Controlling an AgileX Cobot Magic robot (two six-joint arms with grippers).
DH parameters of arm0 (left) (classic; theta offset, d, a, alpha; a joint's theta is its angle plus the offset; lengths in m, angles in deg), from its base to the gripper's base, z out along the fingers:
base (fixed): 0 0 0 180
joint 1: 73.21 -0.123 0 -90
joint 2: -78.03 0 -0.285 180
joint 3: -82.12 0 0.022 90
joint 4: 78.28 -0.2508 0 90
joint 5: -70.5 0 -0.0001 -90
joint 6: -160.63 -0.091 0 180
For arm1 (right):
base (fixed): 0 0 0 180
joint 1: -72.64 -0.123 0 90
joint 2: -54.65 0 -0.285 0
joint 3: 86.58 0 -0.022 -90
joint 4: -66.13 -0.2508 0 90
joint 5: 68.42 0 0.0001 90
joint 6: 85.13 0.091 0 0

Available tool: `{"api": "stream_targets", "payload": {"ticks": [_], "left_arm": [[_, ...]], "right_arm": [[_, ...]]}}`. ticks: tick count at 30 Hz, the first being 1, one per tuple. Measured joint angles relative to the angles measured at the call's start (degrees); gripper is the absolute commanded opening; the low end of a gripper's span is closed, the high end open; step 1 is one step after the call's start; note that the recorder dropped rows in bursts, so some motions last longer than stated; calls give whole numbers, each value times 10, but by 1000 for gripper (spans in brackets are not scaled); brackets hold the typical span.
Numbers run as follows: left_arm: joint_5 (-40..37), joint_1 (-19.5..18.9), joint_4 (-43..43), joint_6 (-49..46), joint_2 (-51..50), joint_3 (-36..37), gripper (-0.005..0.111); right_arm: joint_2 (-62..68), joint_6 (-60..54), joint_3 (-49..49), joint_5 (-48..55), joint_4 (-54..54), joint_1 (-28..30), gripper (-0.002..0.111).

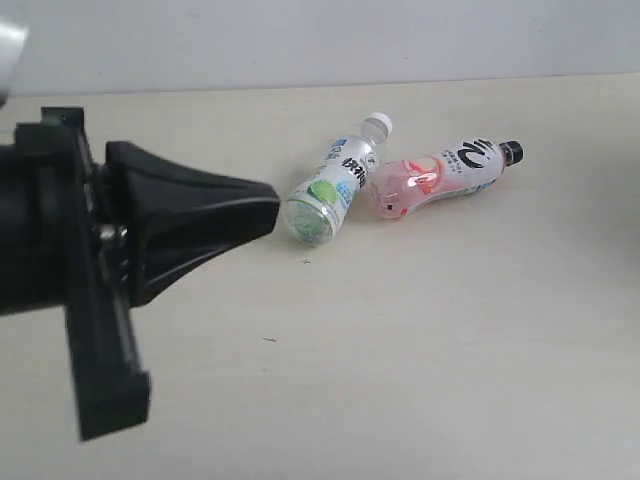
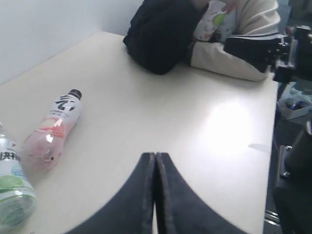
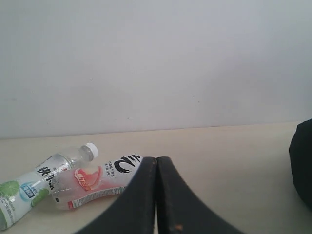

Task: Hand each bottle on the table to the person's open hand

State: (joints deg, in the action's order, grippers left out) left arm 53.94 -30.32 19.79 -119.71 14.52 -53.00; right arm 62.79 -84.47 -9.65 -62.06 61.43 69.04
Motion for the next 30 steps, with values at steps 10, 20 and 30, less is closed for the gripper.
{"api": "stream_targets", "payload": {"ticks": [10,20,30], "left_arm": [[174,-17,14,44,254,126,0],[166,-17,15,147,351,152,0],[166,-17,16,149,351,177,0]], "right_arm": [[0,0,0,0,0,0,0],[0,0,0,0,0,0,0],[0,0,0,0,0,0,0]]}}
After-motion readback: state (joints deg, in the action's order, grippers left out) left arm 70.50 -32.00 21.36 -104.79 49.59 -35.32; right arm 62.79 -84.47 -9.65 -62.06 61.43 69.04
